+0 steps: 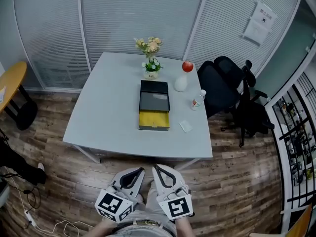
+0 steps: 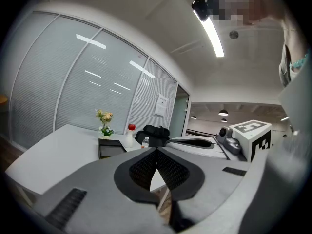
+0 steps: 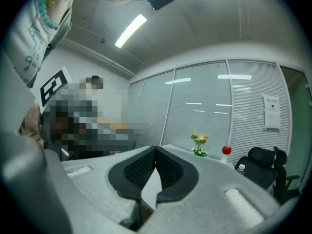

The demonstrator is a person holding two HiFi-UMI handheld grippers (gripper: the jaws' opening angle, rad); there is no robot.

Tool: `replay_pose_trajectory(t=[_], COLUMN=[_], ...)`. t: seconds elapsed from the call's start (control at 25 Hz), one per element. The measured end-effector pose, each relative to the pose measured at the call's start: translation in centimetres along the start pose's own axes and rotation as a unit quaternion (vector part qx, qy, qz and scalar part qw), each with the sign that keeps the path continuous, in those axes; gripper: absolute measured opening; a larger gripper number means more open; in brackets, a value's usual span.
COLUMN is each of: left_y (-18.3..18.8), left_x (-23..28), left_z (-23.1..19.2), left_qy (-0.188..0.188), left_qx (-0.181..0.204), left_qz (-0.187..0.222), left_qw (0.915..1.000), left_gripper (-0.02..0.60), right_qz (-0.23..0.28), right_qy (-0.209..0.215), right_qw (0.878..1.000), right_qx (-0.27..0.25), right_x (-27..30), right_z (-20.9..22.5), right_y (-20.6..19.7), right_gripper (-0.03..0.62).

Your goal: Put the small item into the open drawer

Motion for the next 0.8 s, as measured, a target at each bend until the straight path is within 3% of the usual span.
replay_pose_trajectory(t=[0.44, 0.8], left_y=[0.6, 1.0], left_x=[1.0, 6.3], left_z=[-2.4, -5.5], left_qy=[0.039, 0.038], left_qx=[-0.005, -0.001], left_qz=[0.014, 0.011], left_qw=[0.9991, 0.9992], left_gripper=[-0.003, -0.003], right_qz=[-0.007, 0.005], right_qy=[0.040, 0.045], right_qw=[0.999, 0.999], right_qx=[-0.014, -0.004], right_x=[2.6, 6.3], right_z=[0.8, 4.8], right_y=[-0.5, -2.0], right_gripper=[0.003, 0.003])
Point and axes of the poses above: the fingertips, and each gripper's own axes: x forward along the fingers, z to its right, y out of its top, the point moved 1 cm from there along -x, backward along the fingers, and after that the axes turned 10 degrees about z, right-handed, at the moved point
